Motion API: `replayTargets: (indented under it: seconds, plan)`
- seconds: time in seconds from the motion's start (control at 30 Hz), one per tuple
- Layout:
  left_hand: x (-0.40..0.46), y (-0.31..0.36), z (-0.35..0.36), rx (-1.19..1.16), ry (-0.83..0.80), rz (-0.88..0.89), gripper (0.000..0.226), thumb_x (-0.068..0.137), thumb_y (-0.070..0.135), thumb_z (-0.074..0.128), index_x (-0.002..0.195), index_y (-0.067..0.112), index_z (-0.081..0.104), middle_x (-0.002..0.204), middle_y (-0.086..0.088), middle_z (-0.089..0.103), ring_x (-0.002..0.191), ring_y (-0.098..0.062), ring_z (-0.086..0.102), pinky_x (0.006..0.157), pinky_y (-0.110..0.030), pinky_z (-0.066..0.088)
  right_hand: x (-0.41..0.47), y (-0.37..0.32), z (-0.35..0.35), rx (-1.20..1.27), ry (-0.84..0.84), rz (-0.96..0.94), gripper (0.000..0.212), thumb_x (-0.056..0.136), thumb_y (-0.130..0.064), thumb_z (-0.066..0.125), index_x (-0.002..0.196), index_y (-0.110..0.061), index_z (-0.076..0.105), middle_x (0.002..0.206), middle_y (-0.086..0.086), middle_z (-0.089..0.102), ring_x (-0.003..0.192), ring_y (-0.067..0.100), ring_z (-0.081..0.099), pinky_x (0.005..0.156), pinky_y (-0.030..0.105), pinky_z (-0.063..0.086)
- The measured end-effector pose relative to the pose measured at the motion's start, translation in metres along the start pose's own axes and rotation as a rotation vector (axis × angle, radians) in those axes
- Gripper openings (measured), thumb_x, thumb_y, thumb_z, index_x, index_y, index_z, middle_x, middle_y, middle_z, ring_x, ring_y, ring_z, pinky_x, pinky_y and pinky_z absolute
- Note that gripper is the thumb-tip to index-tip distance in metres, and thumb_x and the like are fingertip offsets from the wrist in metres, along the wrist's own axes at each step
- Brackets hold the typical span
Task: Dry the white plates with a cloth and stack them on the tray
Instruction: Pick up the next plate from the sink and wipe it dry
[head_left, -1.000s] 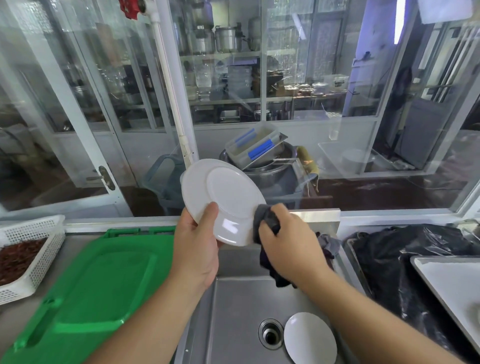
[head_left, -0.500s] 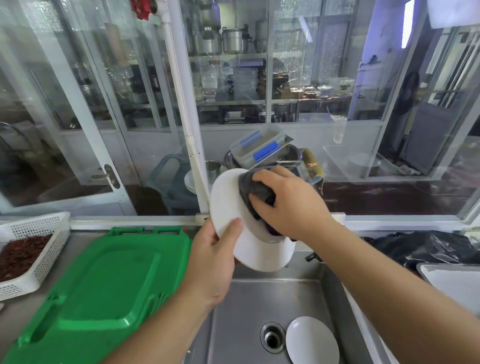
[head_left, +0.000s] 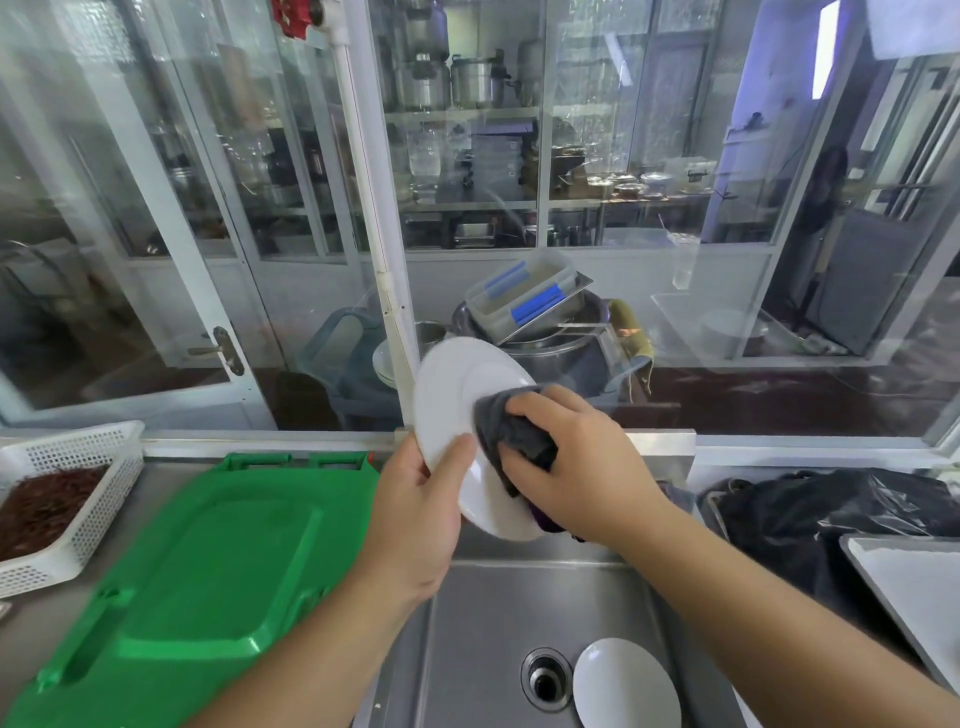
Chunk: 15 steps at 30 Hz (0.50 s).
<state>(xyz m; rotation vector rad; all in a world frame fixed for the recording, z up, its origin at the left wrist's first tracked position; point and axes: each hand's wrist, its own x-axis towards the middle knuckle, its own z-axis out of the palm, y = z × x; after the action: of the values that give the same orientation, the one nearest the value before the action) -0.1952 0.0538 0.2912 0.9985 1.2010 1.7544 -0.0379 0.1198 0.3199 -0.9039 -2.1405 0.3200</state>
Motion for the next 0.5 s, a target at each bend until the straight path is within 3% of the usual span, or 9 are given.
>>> replayTargets:
  seconds: [0.2,0.27,0.37,0.43,0.5]
  plan:
    - [-0.01,-0.006,0.005,0.086,-0.074,0.002,0.036,0.084,0.046,0.072,0.118,0.037,0.074,0.12,-0.002,0.078,0.117,-0.025,0.071,0.106,-0.059,0.052,0.039,0.0,-0.01,-0.041,0.091,-0.106,0.033,0.094,-0.031,0.069,0.125,-0.021,0.071,0.121,0.001,0.067,0.102,0.025,0.066,0.079,0.037,0.056]
    - [-0.011,-0.002,0.002,0.134,-0.096,0.048,0.034,0.085,0.049,0.071,0.118,0.041,0.073,0.121,0.004,0.077,0.117,-0.019,0.071,0.104,-0.056,0.053,0.051,0.01,-0.013,-0.027,0.094,0.031,0.029,0.097,-0.037,0.064,0.124,-0.027,0.071,0.12,-0.002,0.066,0.102,0.023,0.064,0.082,0.037,0.053]
    - [-0.014,0.004,0.003,0.138,-0.083,0.114,0.031,0.083,0.051,0.071,0.114,0.046,0.073,0.12,0.009,0.077,0.116,-0.013,0.071,0.1,-0.046,0.054,0.063,0.03,-0.017,0.018,0.06,0.305,0.019,0.098,-0.044,0.056,0.1,-0.03,0.07,0.094,-0.008,0.067,0.089,0.019,0.062,0.07,0.033,0.047]
    - [-0.013,0.009,0.003,0.13,-0.045,0.152,0.03,0.081,0.052,0.071,0.111,0.049,0.073,0.119,0.011,0.077,0.115,-0.011,0.07,0.097,-0.041,0.054,0.06,0.04,-0.017,0.065,0.023,0.425,0.02,0.098,-0.044,0.055,0.097,-0.03,0.069,0.086,-0.013,0.068,0.082,0.008,0.061,0.066,0.023,0.044]
    - [-0.01,0.014,0.001,0.154,-0.026,0.199,0.028,0.08,0.053,0.069,0.108,0.054,0.072,0.118,0.015,0.076,0.114,-0.008,0.07,0.093,-0.033,0.056,0.049,0.045,-0.012,0.111,-0.013,0.521,0.02,0.098,-0.044,0.054,0.092,-0.032,0.068,0.083,-0.012,0.068,0.079,0.008,0.062,0.065,0.025,0.046]
